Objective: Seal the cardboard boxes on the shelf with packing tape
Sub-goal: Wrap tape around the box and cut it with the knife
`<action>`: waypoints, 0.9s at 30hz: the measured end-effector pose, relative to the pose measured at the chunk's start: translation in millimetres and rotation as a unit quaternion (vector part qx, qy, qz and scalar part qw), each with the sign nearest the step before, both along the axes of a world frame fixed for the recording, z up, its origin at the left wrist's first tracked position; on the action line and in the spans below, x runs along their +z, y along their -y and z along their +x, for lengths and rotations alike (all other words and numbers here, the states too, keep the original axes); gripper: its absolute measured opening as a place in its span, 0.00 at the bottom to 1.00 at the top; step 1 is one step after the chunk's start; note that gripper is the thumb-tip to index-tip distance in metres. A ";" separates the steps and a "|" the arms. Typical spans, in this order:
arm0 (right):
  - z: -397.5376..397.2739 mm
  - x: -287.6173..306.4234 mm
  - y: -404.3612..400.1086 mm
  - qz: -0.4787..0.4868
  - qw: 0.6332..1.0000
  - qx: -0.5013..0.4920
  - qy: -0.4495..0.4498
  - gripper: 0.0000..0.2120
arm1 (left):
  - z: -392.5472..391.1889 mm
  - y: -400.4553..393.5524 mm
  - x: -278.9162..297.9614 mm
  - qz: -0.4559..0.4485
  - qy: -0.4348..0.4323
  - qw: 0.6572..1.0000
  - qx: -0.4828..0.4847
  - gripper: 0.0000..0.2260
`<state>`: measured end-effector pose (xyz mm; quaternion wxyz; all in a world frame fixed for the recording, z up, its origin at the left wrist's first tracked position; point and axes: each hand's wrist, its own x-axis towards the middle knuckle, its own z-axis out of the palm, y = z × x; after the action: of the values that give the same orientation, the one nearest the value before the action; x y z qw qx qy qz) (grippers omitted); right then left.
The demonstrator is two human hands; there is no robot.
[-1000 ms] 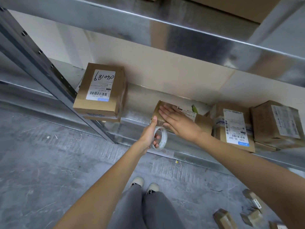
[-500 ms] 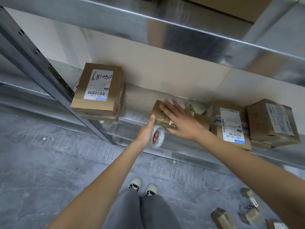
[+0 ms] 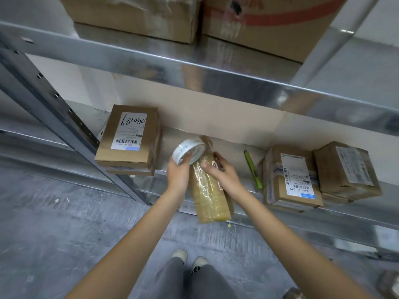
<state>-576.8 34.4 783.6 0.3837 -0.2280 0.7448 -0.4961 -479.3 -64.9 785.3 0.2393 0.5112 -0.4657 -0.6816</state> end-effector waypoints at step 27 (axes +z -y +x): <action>-25.9 -41.4 19.4 0.178 0.906 0.053 -0.381 0.26 | -43.1 36.3 -17.0 -0.013 0.080 0.992 -0.098 0.07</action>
<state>-602.7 15.0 742.2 0.1307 -0.3667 0.8969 -0.2100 -522.4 -101.2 768.3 0.1396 0.5130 -0.5401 -0.6524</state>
